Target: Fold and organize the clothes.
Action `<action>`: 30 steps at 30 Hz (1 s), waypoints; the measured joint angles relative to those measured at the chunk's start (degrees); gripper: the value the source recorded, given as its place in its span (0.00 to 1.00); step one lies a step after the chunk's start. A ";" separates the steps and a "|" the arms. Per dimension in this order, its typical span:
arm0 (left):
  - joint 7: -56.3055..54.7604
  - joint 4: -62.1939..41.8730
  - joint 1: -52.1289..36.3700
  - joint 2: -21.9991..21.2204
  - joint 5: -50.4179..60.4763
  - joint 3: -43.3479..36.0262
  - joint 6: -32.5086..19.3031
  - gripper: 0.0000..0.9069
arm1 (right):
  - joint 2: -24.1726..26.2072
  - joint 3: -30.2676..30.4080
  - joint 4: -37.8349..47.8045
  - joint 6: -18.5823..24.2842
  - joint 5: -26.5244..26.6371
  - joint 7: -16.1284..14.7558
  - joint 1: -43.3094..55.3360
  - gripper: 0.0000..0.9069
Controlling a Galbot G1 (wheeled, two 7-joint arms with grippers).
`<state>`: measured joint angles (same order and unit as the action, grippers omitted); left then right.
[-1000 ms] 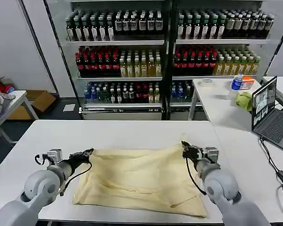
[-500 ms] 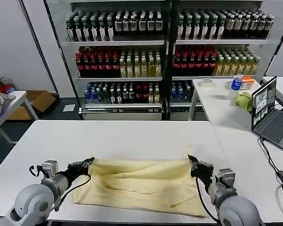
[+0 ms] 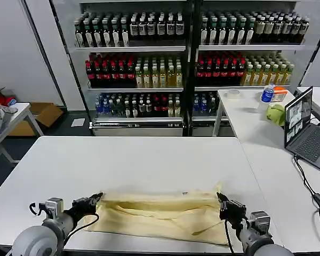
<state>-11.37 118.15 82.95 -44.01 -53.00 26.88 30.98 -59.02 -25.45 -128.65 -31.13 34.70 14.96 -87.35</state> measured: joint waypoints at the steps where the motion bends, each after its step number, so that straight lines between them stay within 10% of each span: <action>1: 0.01 -0.06 0.29 -0.06 0.33 -0.01 -0.04 0.01 | -0.08 0.00 0.00 0.02 -0.15 -0.01 -0.28 0.00; 9: 0.26 -0.52 0.94 -0.32 2.70 -0.78 -0.41 0.09 | -1.20 0.43 0.00 -0.16 -1.76 0.05 -2.57 0.02; 11: 0.31 -0.57 0.90 -0.32 3.22 -1.00 -0.42 0.34 | -1.55 0.52 0.23 -0.41 -2.05 0.18 -2.73 0.96; 12: 0.31 -0.60 0.84 -0.37 3.42 -1.10 -0.42 0.71 | -1.68 0.56 0.33 -0.57 -2.14 0.26 -2.74 1.00; 13: 0.31 -0.65 0.77 -0.44 3.61 -1.20 -0.41 1.00 | -1.82 0.60 0.41 -0.75 -2.17 0.33 -2.75 1.00; 30: -1.51 1.15 2.49 -3.47 6.47 0.54 -2.23 1.00 | -3.58 -0.73 -2.60 0.02 -6.89 0.30 -6.07 1.00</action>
<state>-12.88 119.31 85.44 -47.48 -46.53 27.41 28.75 -62.60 -26.18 -131.25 -31.11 27.82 15.25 -93.43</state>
